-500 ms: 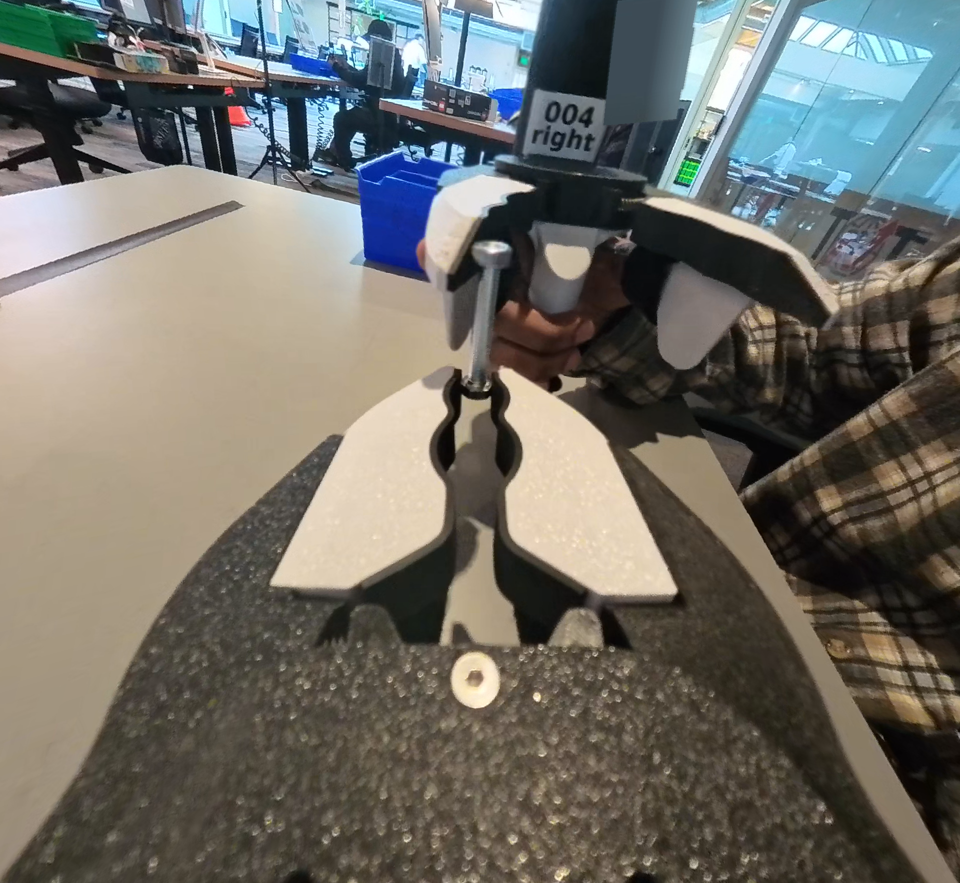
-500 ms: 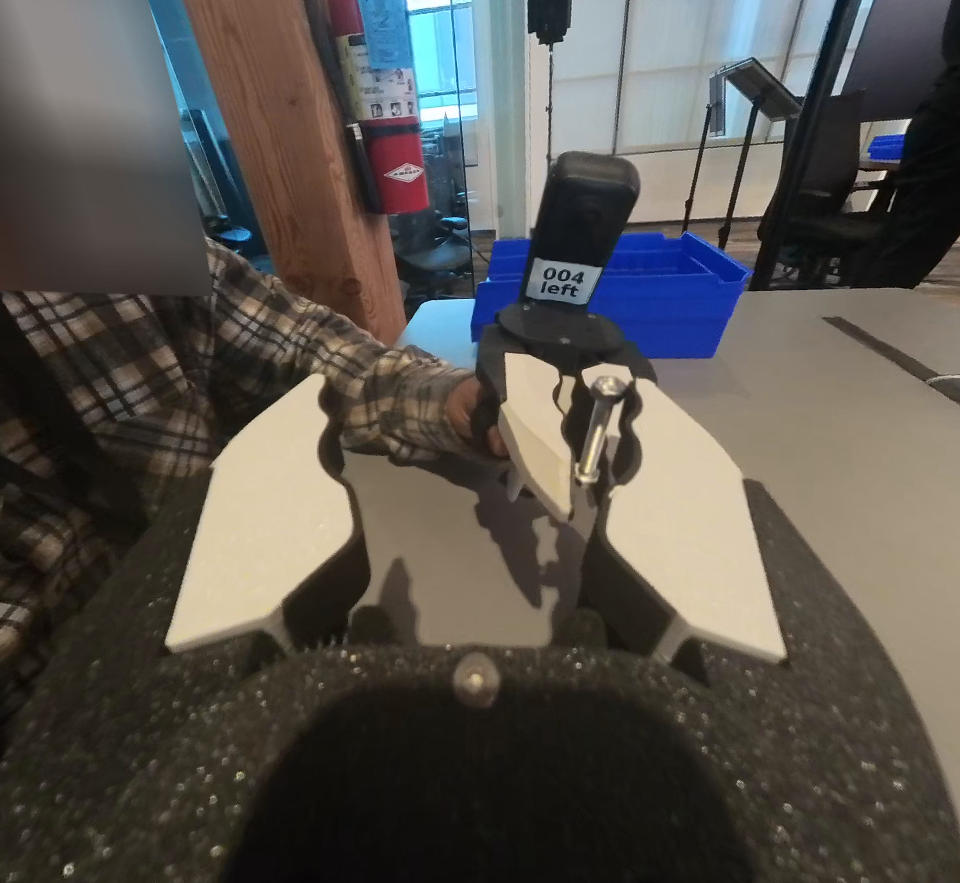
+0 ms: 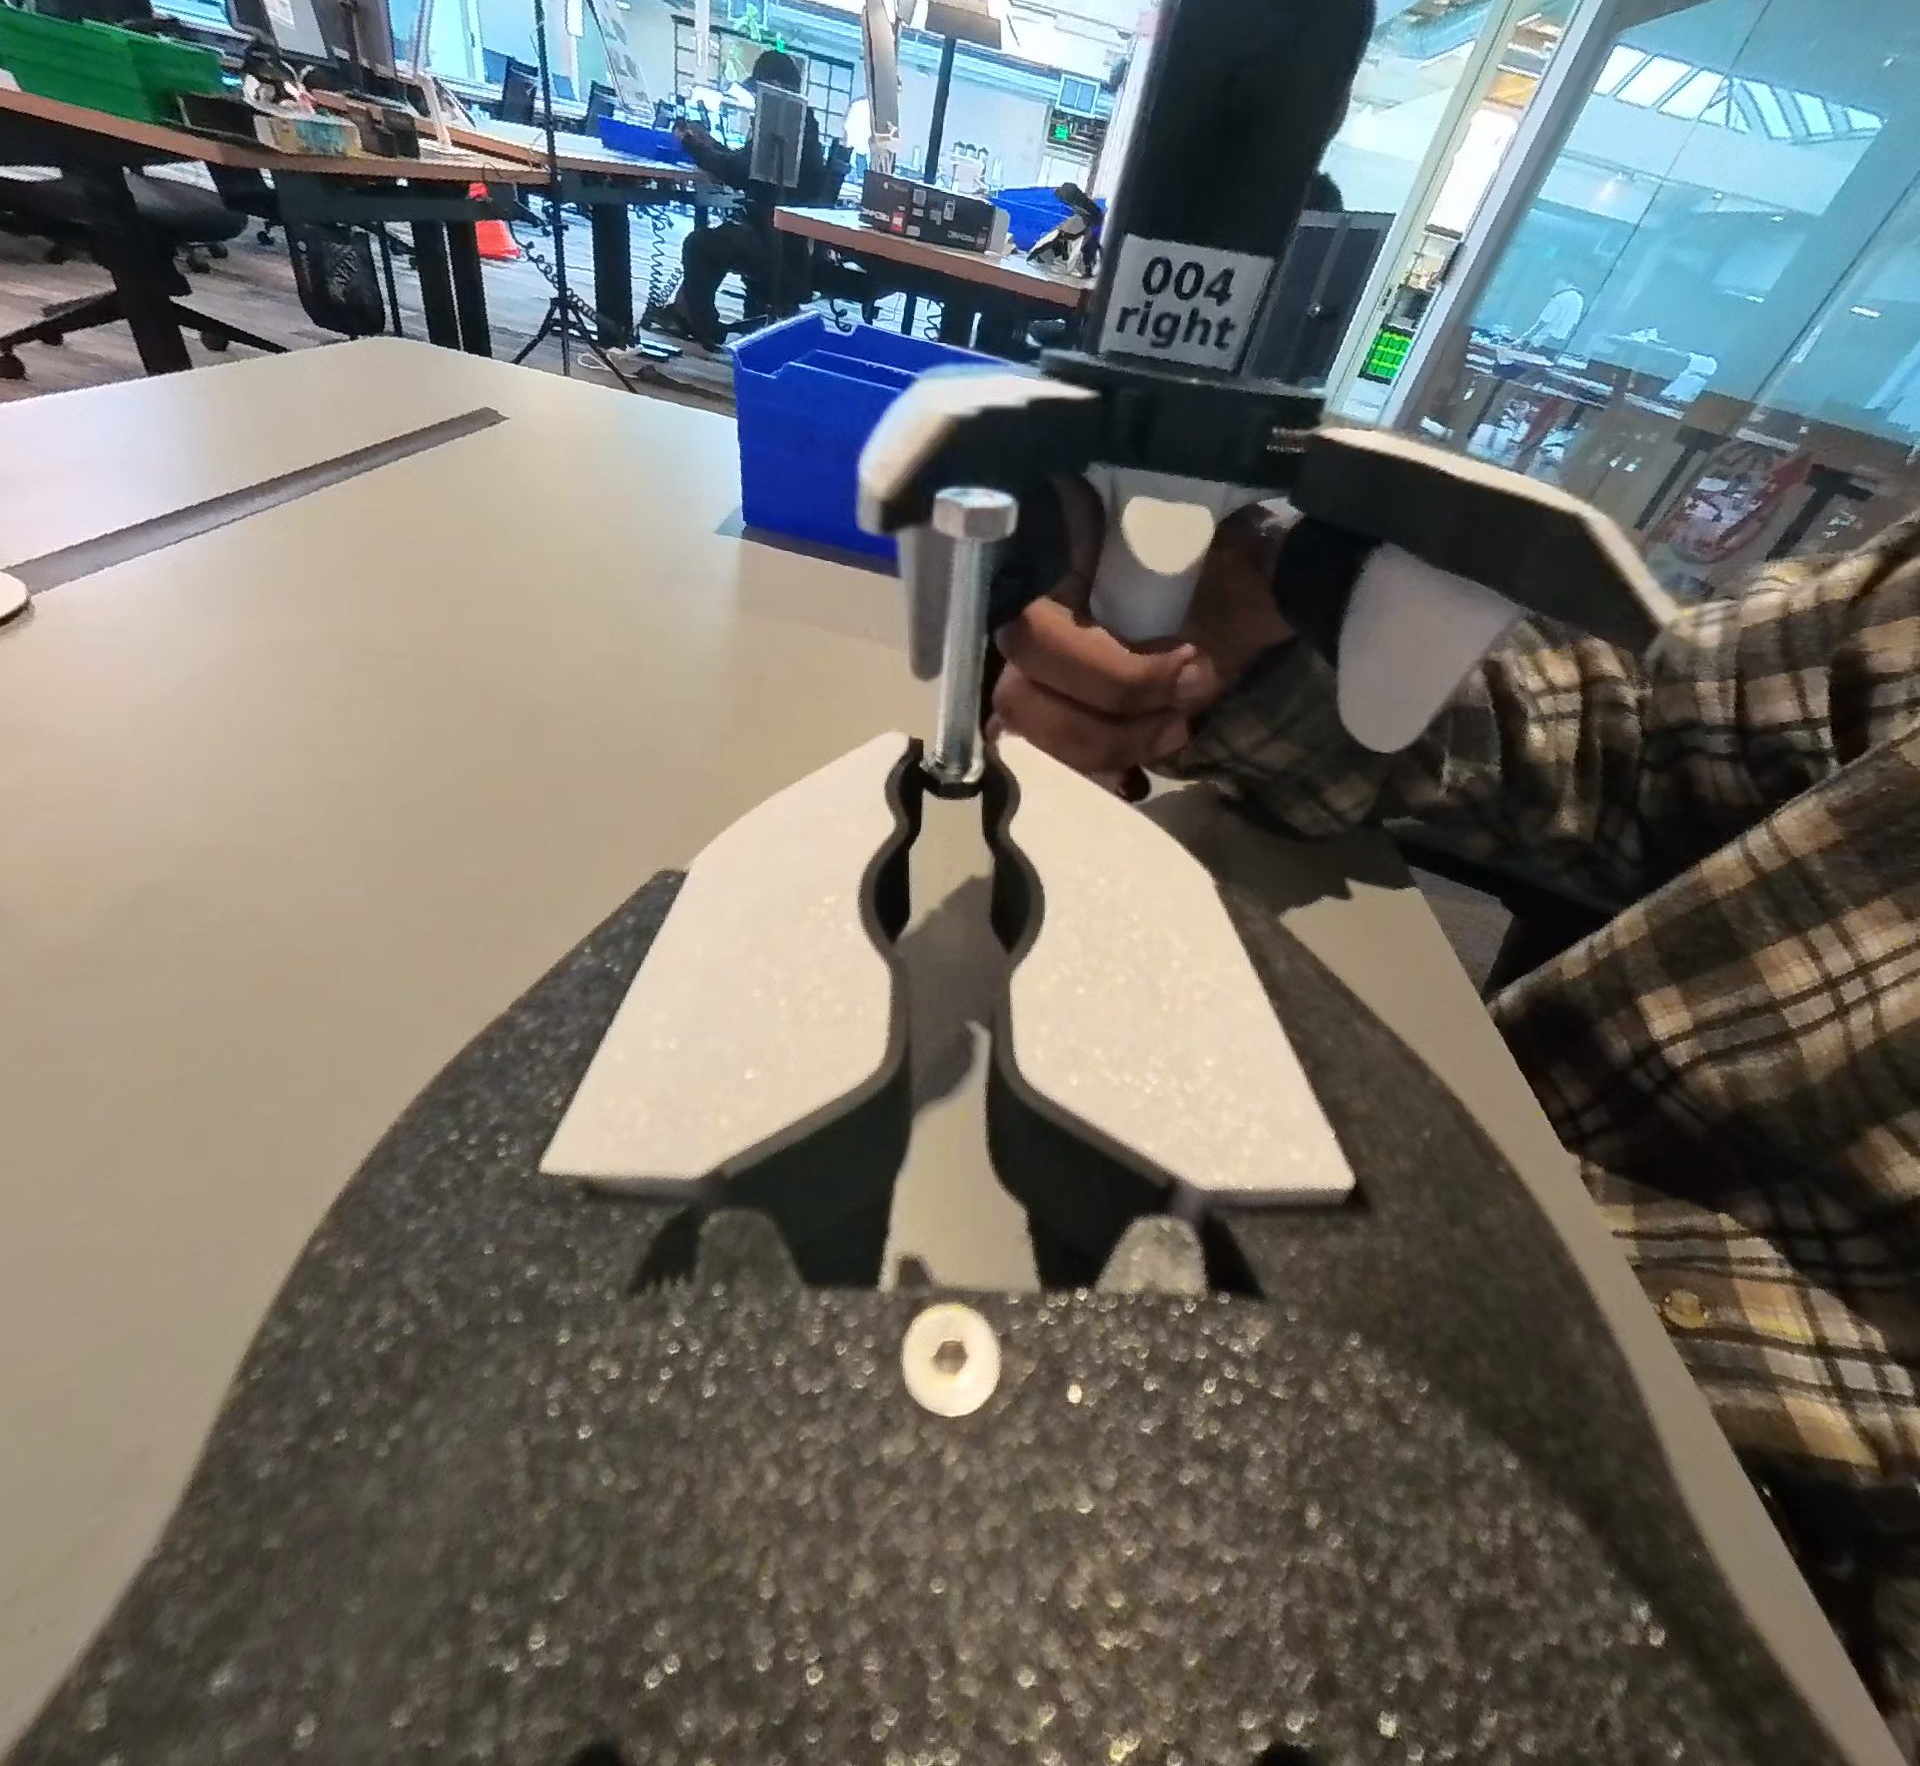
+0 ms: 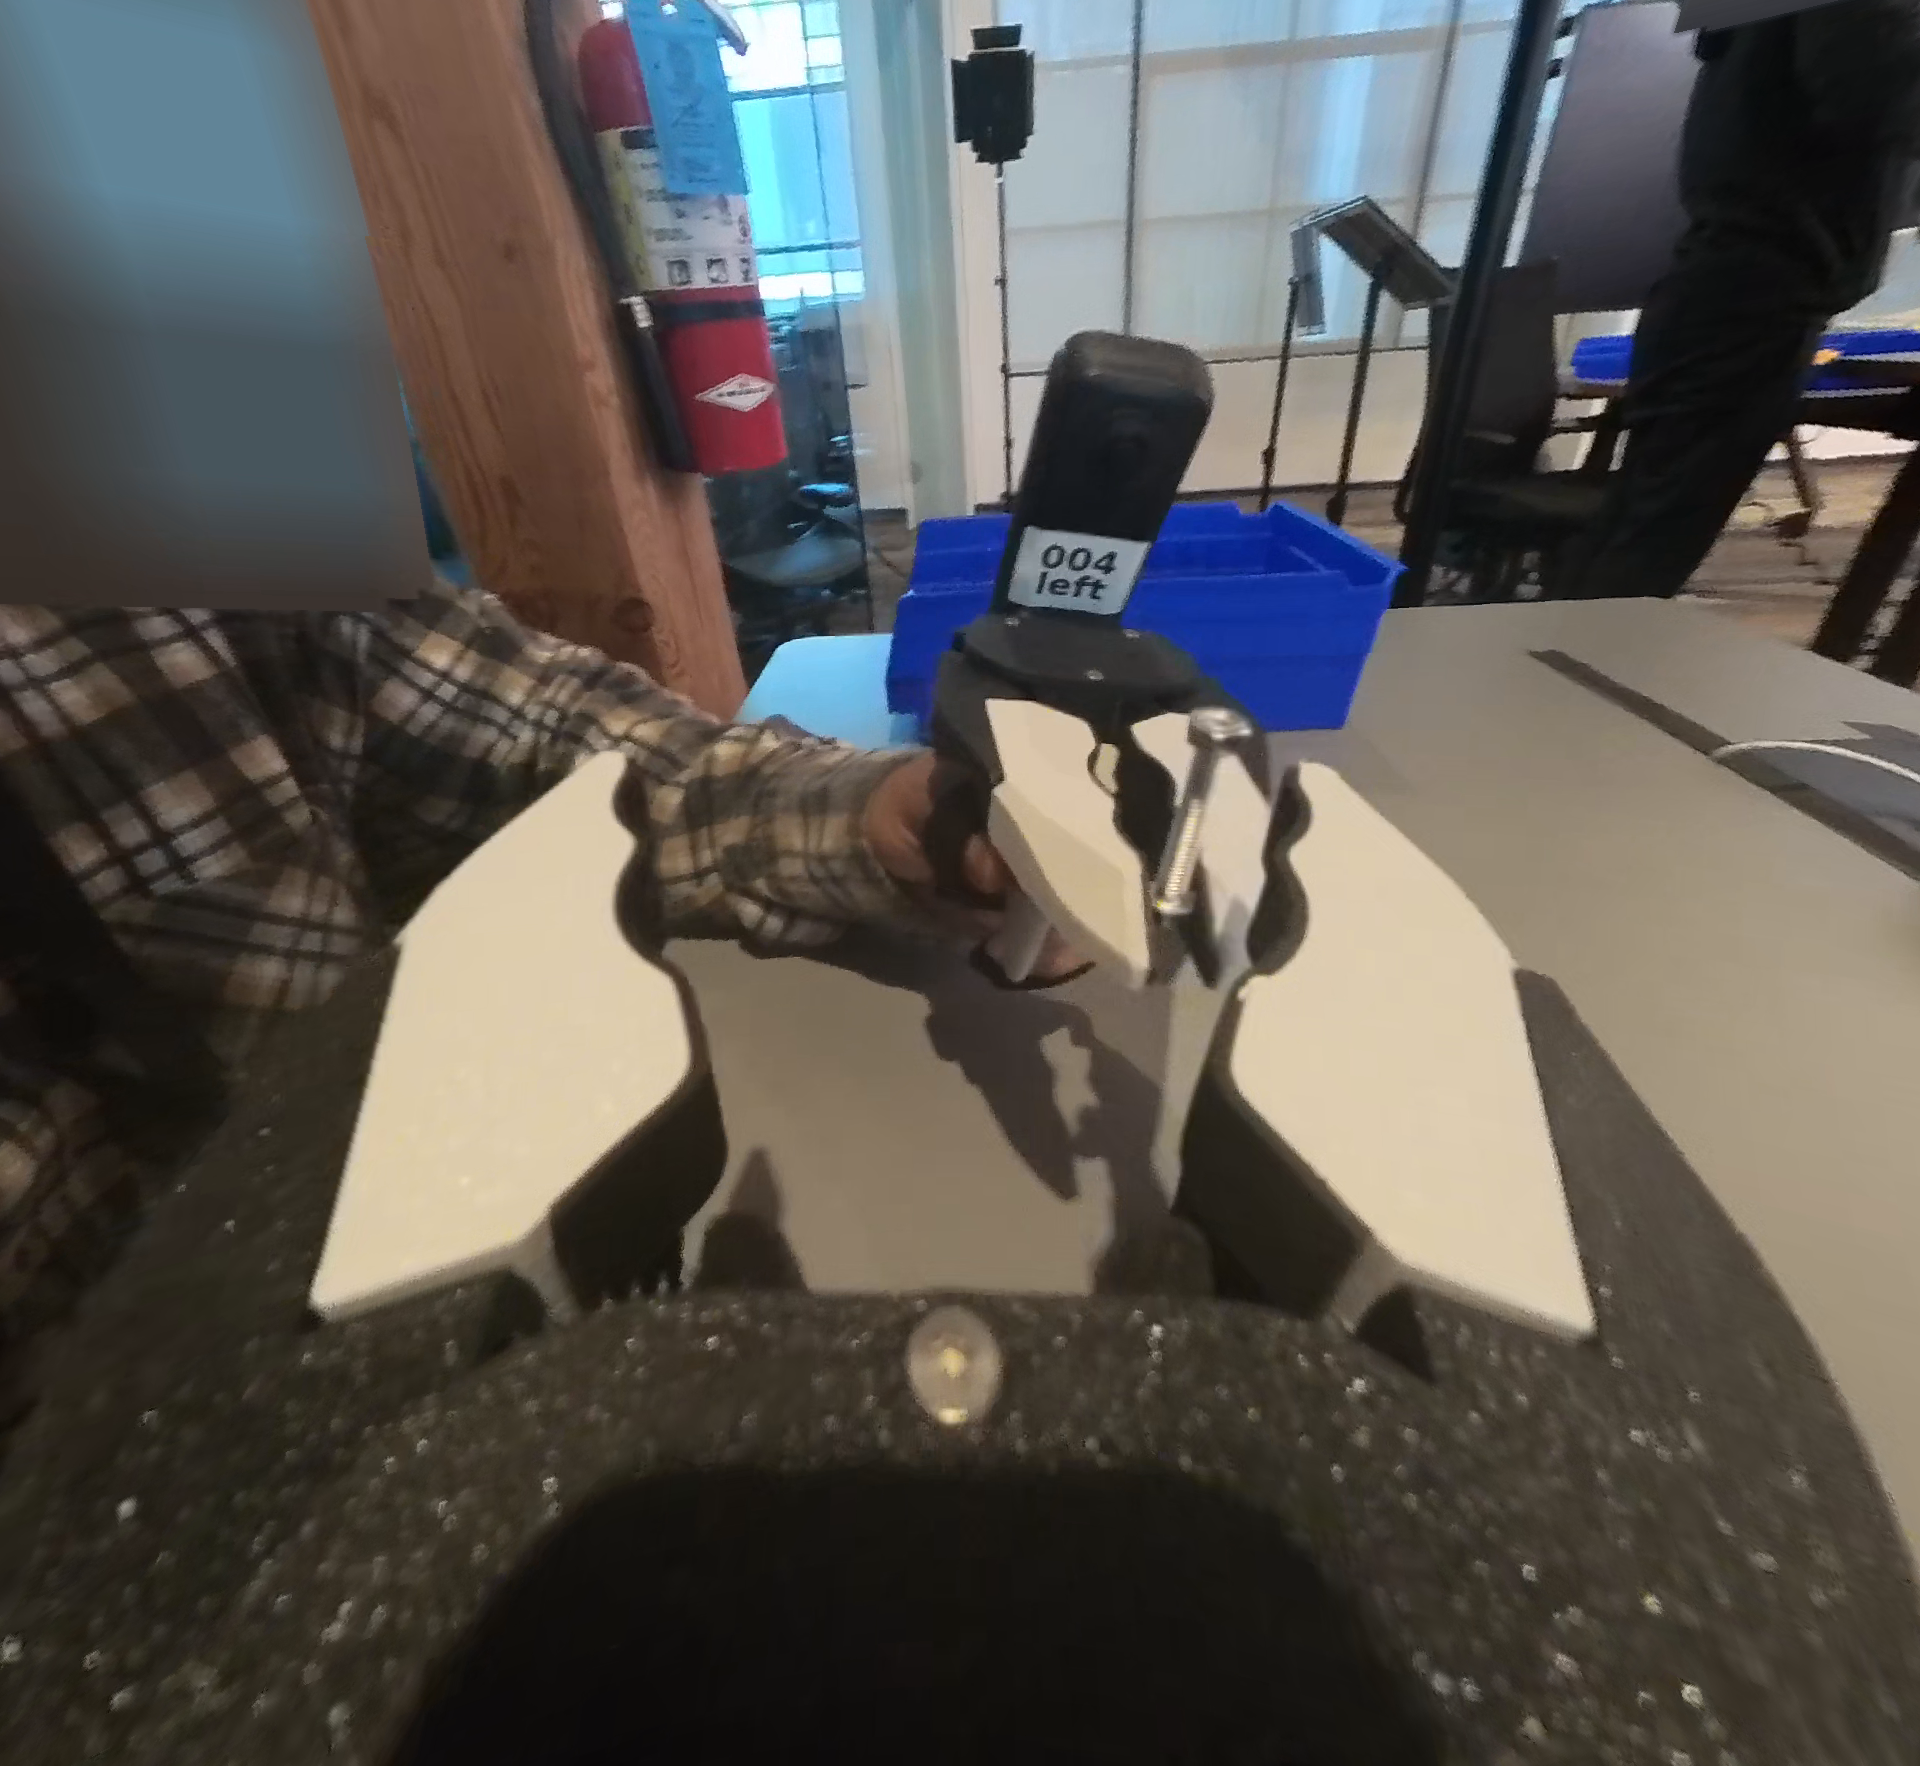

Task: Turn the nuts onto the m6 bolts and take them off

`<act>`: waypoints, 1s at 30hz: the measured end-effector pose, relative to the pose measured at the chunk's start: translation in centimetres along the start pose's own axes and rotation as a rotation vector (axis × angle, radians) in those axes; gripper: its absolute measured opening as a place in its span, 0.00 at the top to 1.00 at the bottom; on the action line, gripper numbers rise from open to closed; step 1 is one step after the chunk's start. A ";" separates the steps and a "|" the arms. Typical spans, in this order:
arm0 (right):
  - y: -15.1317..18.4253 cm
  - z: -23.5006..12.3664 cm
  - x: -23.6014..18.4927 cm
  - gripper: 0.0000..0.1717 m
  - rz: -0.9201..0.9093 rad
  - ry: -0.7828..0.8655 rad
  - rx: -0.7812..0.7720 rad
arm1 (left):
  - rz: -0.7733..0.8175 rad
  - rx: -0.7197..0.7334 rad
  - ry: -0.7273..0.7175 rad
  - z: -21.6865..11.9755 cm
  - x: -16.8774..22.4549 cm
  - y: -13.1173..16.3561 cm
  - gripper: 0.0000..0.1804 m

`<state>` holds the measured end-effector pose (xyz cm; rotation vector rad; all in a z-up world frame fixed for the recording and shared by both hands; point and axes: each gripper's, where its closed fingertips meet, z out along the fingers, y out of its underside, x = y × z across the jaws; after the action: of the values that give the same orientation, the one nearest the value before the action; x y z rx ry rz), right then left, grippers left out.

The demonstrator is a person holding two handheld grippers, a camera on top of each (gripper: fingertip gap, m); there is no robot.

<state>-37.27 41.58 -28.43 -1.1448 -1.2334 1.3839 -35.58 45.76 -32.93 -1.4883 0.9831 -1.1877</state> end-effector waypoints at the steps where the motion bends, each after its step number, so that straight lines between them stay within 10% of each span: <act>1: -0.2 0.1 0.4 0.35 -0.004 0.020 0.009 | -0.001 -0.002 0.005 0.1 0.1 0.1 0.94; 30: -0.1 2.4 -0.9 0.28 0.004 0.070 0.025 | 0.016 -0.019 0.012 0.7 1.0 0.1 0.94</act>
<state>-39.53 40.33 -28.10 -1.1695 -1.1619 1.3469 -34.69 44.94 -32.91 -1.4871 1.0158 -1.1798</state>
